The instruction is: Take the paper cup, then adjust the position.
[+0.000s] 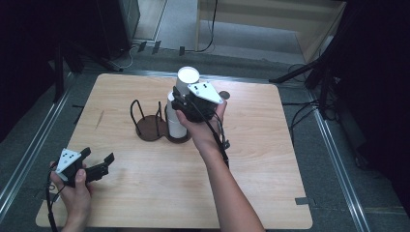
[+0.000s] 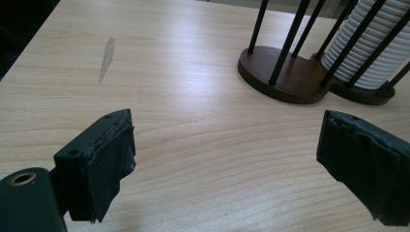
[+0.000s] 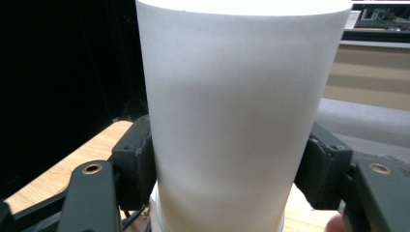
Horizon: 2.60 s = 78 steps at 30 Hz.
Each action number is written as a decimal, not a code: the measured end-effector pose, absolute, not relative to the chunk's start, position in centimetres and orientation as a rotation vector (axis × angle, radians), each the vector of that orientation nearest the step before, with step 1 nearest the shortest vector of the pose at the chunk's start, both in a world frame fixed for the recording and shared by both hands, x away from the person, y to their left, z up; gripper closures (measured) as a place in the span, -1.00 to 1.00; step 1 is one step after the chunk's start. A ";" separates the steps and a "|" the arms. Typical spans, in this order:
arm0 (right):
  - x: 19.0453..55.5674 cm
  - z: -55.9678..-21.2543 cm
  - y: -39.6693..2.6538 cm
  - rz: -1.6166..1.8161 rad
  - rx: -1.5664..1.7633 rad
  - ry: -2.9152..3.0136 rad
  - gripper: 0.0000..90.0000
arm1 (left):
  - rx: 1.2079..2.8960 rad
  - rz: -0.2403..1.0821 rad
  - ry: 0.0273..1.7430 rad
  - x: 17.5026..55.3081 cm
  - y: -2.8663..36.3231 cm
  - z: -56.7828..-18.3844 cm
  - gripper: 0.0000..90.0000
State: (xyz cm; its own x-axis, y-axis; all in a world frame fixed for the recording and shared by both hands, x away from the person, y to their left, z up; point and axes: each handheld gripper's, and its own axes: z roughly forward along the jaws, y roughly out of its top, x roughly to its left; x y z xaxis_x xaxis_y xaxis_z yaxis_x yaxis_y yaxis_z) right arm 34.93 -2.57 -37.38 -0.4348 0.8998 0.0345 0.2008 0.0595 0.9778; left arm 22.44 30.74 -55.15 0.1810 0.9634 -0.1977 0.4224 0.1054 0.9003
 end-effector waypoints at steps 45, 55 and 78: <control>27.0 -47.9 -18.0 1.322 1.328 1.625 -0.26 | 1.512 0.693 1.356 22.7 29.8 -54.6 -0.85; 26.4 -48.0 -19.3 1.337 1.322 1.607 -0.25 | 1.534 0.594 1.301 22.8 27.4 -52.5 -0.85; 25.5 -50.7 -15.6 1.296 1.275 1.729 -0.25 | 1.638 0.472 1.077 24.7 20.0 -48.4 -0.85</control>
State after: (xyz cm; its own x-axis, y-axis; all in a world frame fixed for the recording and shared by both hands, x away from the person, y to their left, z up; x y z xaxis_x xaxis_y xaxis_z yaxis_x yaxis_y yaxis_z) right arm 25.55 -15.60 -50.68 -0.3395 0.9382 0.0670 0.3273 0.0511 0.9435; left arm 24.74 19.96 -48.39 0.5134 0.8322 -0.2095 0.4094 -0.0229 0.9121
